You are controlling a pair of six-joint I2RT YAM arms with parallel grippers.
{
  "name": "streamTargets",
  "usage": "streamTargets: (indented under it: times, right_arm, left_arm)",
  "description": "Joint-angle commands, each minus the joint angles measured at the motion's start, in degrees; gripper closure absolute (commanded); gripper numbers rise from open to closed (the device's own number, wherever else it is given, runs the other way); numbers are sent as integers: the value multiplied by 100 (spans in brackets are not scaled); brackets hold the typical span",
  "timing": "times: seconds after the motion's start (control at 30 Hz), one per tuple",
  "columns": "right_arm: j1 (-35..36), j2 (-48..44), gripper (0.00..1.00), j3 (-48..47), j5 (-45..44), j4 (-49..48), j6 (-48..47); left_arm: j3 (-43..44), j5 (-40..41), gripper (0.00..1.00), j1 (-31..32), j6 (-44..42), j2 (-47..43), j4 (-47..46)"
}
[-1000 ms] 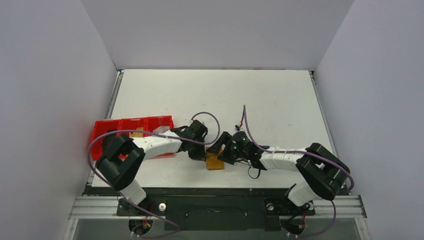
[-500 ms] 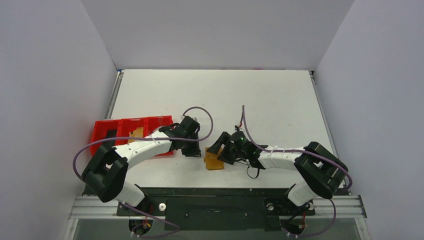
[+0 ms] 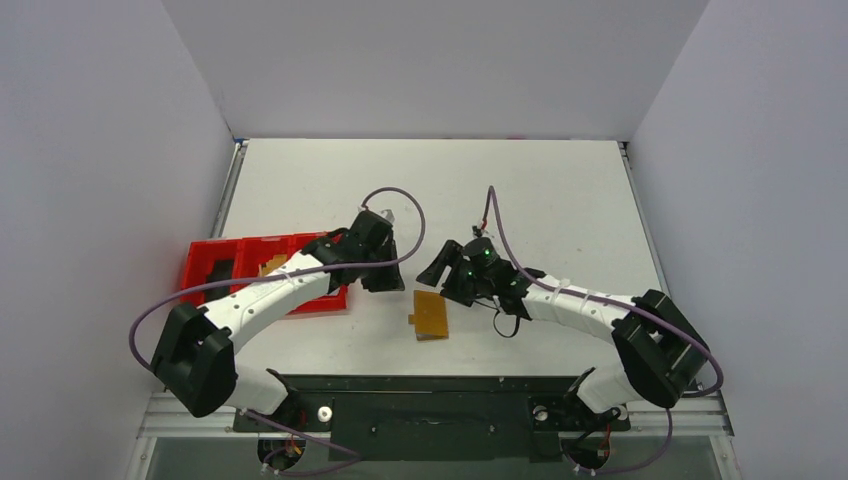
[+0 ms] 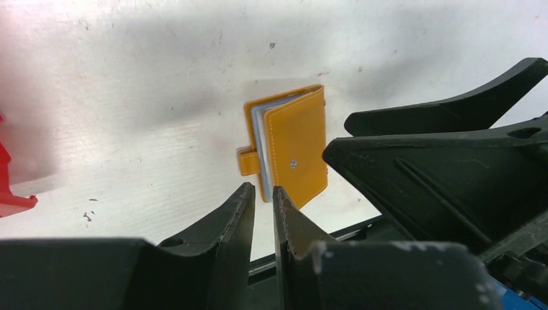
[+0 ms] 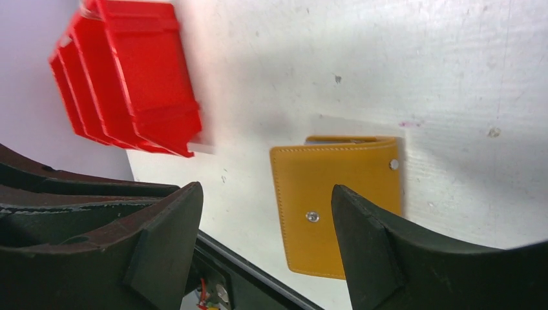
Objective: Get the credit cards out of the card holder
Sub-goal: Close the card holder at the center of the board, then reset both arms
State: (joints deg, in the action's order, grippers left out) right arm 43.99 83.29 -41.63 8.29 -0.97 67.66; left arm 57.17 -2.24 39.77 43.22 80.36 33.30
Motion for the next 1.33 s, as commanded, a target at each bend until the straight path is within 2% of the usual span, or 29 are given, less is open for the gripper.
streamTargets:
  times: [0.0,0.13,0.3,0.47,0.63,0.93,1.3]
  right_arm:
    - [-246,-384,31,-334,-120,350,-296]
    - [-407,-599,31,-390,-151,570,-412]
    - [-522,-1173,31,-572,-615,1187,-755]
    - [-555,-1855,28,-780,-1168,1708,-1143]
    - [-557,-2548,27,-912,-1655,2034,-1409]
    - [-573,-3401,24,-964,-2149,2341,-1722]
    - [-584,-3443,24,-1017,-2212,2399,-1817]
  left_arm:
    - [498,1,85,-151,-312,-254,245]
    - [700,-85,85,-260,-405,-365,335]
    - [967,-117,82,-353,-577,-568,441]
    - [1165,-124,62,-497,-778,-915,494]
    - [1360,-10,54,-702,-891,-1242,665]
    - [1443,337,47,-829,-1032,-1708,820]
    - [1463,537,42,-830,-1069,-1782,932]
